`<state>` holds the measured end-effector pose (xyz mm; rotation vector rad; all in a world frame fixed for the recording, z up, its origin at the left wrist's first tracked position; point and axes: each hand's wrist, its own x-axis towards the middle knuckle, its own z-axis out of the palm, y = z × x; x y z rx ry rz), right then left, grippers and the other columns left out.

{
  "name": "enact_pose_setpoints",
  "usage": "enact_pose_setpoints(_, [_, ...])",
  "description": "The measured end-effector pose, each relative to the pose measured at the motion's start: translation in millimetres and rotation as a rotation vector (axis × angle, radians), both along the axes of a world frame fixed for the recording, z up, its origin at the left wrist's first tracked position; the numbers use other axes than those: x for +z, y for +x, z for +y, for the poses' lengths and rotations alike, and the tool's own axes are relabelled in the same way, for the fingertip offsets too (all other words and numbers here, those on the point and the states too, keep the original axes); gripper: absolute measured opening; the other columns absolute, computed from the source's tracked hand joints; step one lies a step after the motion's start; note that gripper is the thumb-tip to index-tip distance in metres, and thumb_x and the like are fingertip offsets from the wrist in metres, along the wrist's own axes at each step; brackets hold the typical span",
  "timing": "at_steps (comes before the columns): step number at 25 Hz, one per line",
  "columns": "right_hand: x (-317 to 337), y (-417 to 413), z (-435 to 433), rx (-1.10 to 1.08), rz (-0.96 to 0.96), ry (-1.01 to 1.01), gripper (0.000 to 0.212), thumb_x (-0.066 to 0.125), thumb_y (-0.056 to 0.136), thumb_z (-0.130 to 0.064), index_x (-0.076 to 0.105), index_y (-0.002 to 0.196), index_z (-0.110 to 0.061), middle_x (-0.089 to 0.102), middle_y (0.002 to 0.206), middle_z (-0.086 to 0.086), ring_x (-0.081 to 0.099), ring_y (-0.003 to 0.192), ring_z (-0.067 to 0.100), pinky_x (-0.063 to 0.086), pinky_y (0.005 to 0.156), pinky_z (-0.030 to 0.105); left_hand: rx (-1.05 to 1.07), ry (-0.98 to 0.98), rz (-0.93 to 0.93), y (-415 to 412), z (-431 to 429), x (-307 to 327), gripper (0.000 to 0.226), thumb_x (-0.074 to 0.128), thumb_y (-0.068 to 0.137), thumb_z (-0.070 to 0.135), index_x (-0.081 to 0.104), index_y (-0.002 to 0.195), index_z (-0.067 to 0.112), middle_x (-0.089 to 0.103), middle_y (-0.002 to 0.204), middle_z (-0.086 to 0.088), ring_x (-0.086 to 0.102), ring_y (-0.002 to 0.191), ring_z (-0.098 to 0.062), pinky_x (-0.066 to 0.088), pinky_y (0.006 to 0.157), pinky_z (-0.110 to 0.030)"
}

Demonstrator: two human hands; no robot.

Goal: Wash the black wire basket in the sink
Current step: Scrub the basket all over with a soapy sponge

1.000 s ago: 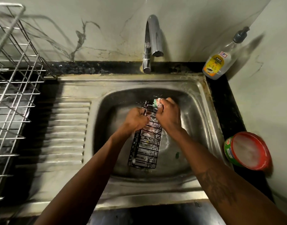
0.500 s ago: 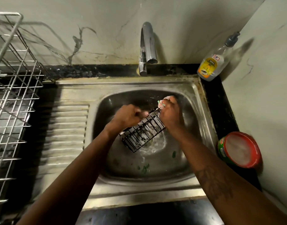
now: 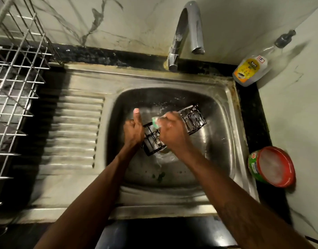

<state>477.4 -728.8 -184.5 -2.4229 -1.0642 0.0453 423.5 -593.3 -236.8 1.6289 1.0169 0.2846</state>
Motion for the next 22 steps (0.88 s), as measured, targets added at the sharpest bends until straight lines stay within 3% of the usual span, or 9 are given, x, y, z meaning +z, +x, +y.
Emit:
enact_pose_setpoints(2, [5, 25, 1, -0.026, -0.02, -0.106, 0.021, 0.059, 0.075, 0.003, 0.073, 0.091, -0.002, 0.066, 0.084, 0.014, 0.057, 0.078, 0.026, 0.052, 0.073, 0.032, -0.016, 0.088, 0.007, -1, -3, -2, 0.073, 0.031, 0.104, 0.058, 0.03, 0.046, 0.013, 0.032, 0.044, -0.007, 0.036, 0.043, -0.016, 0.033, 0.053, -0.033])
enact_pose_setpoints(5, [9, 21, 16, 0.031, 0.018, -0.276, 0.028, 0.06, 0.083, -0.001, 0.071, 0.109, -0.002, 0.064, 0.099, 0.015, 0.058, 0.085, 0.027, 0.055, 0.075, 0.038, 0.015, 0.086, -0.044, 0, -4, -4, 0.074, 0.03, 0.104, 0.056, 0.033, 0.046, 0.011, 0.038, 0.042, 0.0, 0.037, 0.041, -0.018, 0.035, 0.051, -0.036])
enact_pose_setpoints(7, [11, -13, 32, 0.052, -0.034, -0.273, 0.031, 0.06, 0.085, -0.003, 0.071, 0.113, -0.001, 0.062, 0.108, 0.019, 0.06, 0.093, 0.028, 0.056, 0.083, 0.039, 0.037, 0.064, -0.061, 2, -1, -9, 0.073, 0.031, 0.105, 0.054, 0.035, 0.048, 0.01, 0.041, 0.045, -0.002, 0.038, 0.045, -0.018, 0.037, 0.051, -0.039])
enact_pose_setpoints(11, [10, -26, 33, 0.179, -0.081, -0.284, 0.04, 0.045, 0.087, -0.021, 0.073, 0.104, 0.001, 0.067, 0.107, 0.018, 0.057, 0.104, 0.029, 0.046, 0.102, 0.041, 0.116, -0.081, -0.126, 3, -1, -12, 0.073, 0.034, 0.106, 0.051, 0.043, 0.052, 0.003, 0.048, 0.05, -0.003, 0.043, 0.048, -0.015, 0.036, 0.051, -0.033])
enact_pose_setpoints(13, [10, -7, 22, 0.199, -0.024, -0.261, 0.029, 0.054, 0.086, -0.009, 0.074, 0.107, 0.0, 0.066, 0.105, 0.013, 0.057, 0.102, 0.026, 0.05, 0.097, 0.04, 0.118, -0.076, -0.152, 5, -6, -13, 0.066, 0.034, 0.106, 0.05, 0.036, 0.048, 0.019, 0.039, 0.046, 0.005, 0.035, 0.045, -0.012, 0.031, 0.048, -0.031])
enact_pose_setpoints(16, [7, 4, 13, 0.232, -0.008, -0.257, 0.035, 0.066, 0.078, 0.005, 0.075, 0.11, -0.006, 0.069, 0.104, 0.008, 0.058, 0.1, 0.021, 0.052, 0.092, 0.029, 0.109, -0.024, -0.154, 6, -10, -14, 0.065, 0.035, 0.103, 0.055, 0.032, 0.048, 0.022, 0.033, 0.05, 0.003, 0.029, 0.047, -0.014, 0.027, 0.048, -0.036])
enact_pose_setpoints(19, [-4, 29, -7, -0.035, 0.016, -0.178, 0.043, 0.061, 0.075, 0.014, 0.076, 0.108, -0.009, 0.072, 0.102, 0.005, 0.063, 0.09, 0.013, 0.039, 0.081, 0.005, 0.045, 0.009, -0.185, 4, -14, -14, 0.06, 0.035, 0.106, 0.047, 0.038, 0.053, 0.019, 0.033, 0.052, 0.0, 0.027, 0.046, -0.012, 0.021, 0.048, -0.031])
enact_pose_setpoints(20, [-4, 44, -20, -0.196, 0.025, -0.151, 0.044, 0.059, 0.074, 0.016, 0.077, 0.105, -0.008, 0.074, 0.098, 0.007, 0.064, 0.083, 0.013, 0.036, 0.075, 0.002, 0.014, 0.029, -0.183, 3, -16, -13, 0.06, 0.035, 0.108, 0.043, 0.04, 0.055, 0.015, 0.033, 0.052, -0.001, 0.028, 0.046, -0.012, 0.02, 0.048, -0.03])
enact_pose_setpoints(22, [3, 66, -43, -0.451, 0.04, -0.084, 0.038, 0.058, 0.076, 0.016, 0.078, 0.1, -0.005, 0.075, 0.093, 0.013, 0.067, 0.079, 0.019, 0.044, 0.075, 0.01, -0.02, 0.063, -0.171, 2, -17, -12, 0.06, 0.034, 0.109, 0.038, 0.04, 0.055, 0.014, 0.034, 0.051, -0.002, 0.03, 0.045, -0.014, 0.019, 0.046, -0.029])
